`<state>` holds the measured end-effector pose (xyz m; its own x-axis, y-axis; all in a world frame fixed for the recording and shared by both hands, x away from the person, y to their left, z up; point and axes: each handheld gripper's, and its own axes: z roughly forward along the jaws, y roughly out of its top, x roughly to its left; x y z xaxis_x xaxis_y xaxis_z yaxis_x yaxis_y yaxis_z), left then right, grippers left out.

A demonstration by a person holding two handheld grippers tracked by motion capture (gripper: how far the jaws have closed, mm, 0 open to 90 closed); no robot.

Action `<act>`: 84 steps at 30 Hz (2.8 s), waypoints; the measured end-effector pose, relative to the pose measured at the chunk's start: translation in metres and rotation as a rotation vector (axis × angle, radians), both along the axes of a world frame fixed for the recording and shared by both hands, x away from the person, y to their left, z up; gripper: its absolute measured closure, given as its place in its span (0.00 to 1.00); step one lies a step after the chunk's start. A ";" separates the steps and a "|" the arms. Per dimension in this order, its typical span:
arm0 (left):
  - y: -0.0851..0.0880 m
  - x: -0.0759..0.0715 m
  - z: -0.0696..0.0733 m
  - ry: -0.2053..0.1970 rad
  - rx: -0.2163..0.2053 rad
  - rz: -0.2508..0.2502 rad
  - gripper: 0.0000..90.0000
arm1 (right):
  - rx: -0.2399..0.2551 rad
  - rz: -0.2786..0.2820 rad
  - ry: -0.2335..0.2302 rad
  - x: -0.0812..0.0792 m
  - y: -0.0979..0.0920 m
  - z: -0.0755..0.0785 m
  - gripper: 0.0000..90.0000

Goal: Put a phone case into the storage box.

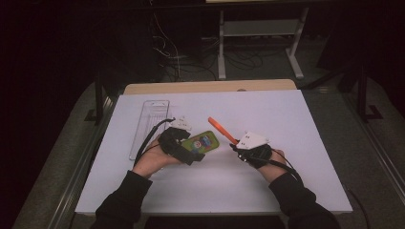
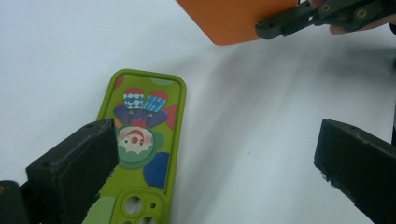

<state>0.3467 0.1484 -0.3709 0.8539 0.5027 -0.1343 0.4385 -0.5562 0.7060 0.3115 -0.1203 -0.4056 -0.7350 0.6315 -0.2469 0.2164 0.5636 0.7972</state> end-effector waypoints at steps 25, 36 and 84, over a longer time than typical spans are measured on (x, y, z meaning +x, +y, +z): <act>0.001 0.008 0.006 -0.010 -0.086 0.062 0.00 | 0.385 -0.069 0.280 0.019 -0.025 0.002 0.87; -0.009 0.022 0.020 -0.044 -0.188 0.073 0.00 | 0.414 -0.057 0.284 0.018 -0.015 0.005 0.87; -0.055 0.039 0.021 -0.064 -0.386 0.098 0.10 | 0.428 0.003 0.260 0.008 0.005 0.009 0.87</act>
<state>0.3857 0.0930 -0.3501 0.8171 0.5053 -0.2774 0.4248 -0.2026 0.8823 0.3193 -0.1151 -0.3964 -0.7401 0.6335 0.2259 0.4376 0.1985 0.8770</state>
